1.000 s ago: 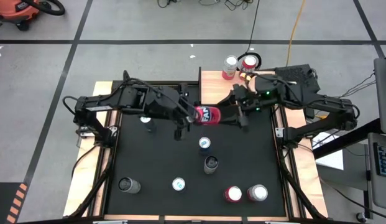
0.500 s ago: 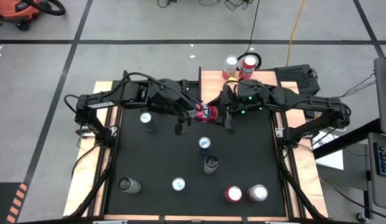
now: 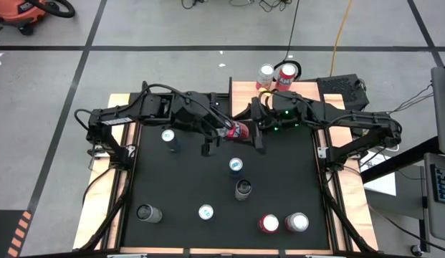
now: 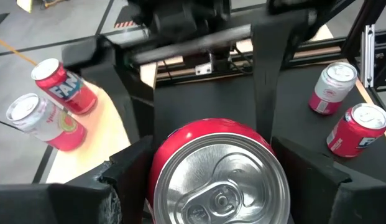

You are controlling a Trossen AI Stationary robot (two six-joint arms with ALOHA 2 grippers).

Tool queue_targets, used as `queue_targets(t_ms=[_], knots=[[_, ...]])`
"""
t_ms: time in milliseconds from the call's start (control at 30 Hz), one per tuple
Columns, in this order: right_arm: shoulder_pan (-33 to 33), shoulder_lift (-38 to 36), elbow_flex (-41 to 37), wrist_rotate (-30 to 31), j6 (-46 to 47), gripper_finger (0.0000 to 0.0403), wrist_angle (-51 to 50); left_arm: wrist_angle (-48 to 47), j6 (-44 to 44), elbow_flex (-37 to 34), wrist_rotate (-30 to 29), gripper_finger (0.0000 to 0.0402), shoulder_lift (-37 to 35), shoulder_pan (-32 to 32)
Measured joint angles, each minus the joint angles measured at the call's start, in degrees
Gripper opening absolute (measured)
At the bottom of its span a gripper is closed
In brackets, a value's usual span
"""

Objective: Place canned beverage on shelf
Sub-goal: Put the top red soda can on the shelf aligned with the other red soda can

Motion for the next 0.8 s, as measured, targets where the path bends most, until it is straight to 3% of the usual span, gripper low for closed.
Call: queue_targets(t_ms=[300, 500, 800], knots=[[0.1, 2.9, 0.0, -2.8, -0.4, 0.0391, 0.6, 0.8, 0.0, 0.0, 0.2, 0.028, 0.0, 0.0], [0.5, 5.1, 0.0, -1.2, -0.9, 0.039, 2.9, 0.9, 0.0, 0.0, 0.5, 0.0279, 0.0, 0.0], [0.5, 4.0, 0.0, 0.0, -1.5, 0.0326, 3.7, -0.4, -0.1, 0.0, 0.2, 0.0284, 0.0, 0.0]])
